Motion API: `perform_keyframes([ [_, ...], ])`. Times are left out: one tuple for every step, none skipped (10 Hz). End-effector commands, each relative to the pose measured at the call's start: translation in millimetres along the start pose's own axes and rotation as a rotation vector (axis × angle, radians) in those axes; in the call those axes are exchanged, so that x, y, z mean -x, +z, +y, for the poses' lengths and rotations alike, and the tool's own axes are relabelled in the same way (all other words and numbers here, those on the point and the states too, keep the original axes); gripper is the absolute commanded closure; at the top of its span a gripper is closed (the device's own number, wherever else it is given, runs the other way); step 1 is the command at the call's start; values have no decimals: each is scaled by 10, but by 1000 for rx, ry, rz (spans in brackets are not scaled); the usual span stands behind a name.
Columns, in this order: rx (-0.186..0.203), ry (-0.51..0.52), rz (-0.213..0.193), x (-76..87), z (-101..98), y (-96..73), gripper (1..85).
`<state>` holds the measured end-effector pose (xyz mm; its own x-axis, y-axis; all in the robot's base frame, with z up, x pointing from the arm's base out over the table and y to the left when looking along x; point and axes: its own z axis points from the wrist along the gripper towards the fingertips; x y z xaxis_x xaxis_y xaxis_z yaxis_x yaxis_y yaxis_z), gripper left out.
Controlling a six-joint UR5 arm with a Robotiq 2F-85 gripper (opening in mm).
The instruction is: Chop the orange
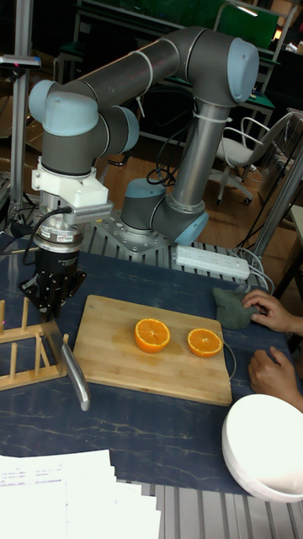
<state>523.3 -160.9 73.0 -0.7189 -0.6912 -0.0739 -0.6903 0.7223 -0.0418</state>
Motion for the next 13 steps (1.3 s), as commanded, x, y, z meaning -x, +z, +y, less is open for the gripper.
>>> perform_keyframes([
  [-12,60,18,70,-53,-27,600],
  [-6,84,29,83,-41,-35,587],
  [11,125,40,89,5,-41,580],
  [9,141,45,104,3,-43,580],
  [-3,143,57,88,-30,-36,580],
  [-7,152,58,104,-43,-16,577],
  [-13,153,62,136,-59,-20,577],
  [-20,148,65,162,-79,-14,577],
  [-18,150,59,213,-76,6,577],
  [-18,150,59,243,-78,18,577],
  [-17,152,60,263,-77,27,577],
  [-13,149,62,265,-66,33,577],
  [-12,149,66,257,-63,31,577],
])
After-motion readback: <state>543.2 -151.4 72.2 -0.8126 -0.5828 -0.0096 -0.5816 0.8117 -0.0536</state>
